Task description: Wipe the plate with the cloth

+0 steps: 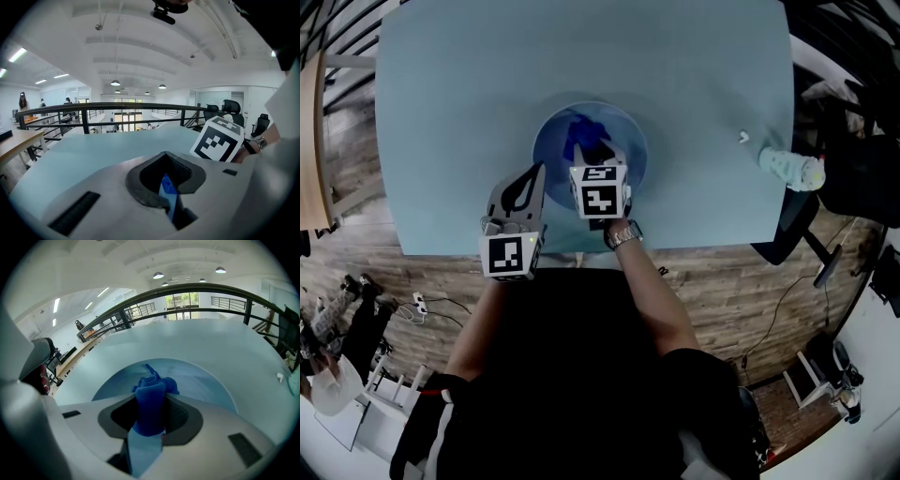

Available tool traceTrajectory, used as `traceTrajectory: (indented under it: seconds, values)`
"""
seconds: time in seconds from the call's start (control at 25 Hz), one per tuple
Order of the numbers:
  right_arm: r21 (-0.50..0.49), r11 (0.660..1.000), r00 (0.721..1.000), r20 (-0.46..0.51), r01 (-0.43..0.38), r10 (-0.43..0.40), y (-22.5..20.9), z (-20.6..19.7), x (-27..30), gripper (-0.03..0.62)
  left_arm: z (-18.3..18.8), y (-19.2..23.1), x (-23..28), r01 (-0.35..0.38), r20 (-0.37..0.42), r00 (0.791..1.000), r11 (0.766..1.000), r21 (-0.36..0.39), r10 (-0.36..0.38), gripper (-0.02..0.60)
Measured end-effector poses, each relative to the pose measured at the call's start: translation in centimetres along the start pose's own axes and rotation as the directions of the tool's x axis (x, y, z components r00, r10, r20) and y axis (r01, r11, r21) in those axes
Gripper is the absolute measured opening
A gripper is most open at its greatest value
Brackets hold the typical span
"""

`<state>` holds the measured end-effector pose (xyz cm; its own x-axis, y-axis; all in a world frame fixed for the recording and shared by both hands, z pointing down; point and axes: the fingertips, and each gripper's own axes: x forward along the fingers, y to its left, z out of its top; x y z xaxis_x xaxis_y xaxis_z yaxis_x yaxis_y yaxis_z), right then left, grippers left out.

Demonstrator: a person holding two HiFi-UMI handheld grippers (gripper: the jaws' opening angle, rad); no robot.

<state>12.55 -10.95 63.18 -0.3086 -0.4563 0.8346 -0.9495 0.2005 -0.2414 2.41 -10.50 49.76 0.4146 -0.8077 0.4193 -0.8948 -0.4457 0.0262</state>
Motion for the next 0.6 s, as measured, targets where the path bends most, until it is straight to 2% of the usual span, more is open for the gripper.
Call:
traceTrajectory:
  seconds: [0.12, 0.32, 0.6]
  values:
    - [0.022, 1.0, 1.0, 0.002, 0.019, -0.019, -1.0, -0.1, -0.3, 0.12, -0.1, -0.4, 0.1, 0.007, -0.011, 1.0, 1.0, 0.0, -0.007, 0.002]
    - [0.049, 0.998, 0.999, 0.001, 0.046, -0.046, -2.7, -0.1, -0.8, 0.12, 0.6, -1.1, 0.7, 0.027, 0.013, 1.0, 1.0, 0.015, -0.028, 0.002]
    - [0.082, 0.993, 0.996, 0.005, 0.085, -0.086, -4.8, -0.2, -1.4, 0.12, 0.5, -1.8, 1.0, 0.044, -0.008, 0.999, 0.999, 0.011, -0.044, 0.002]
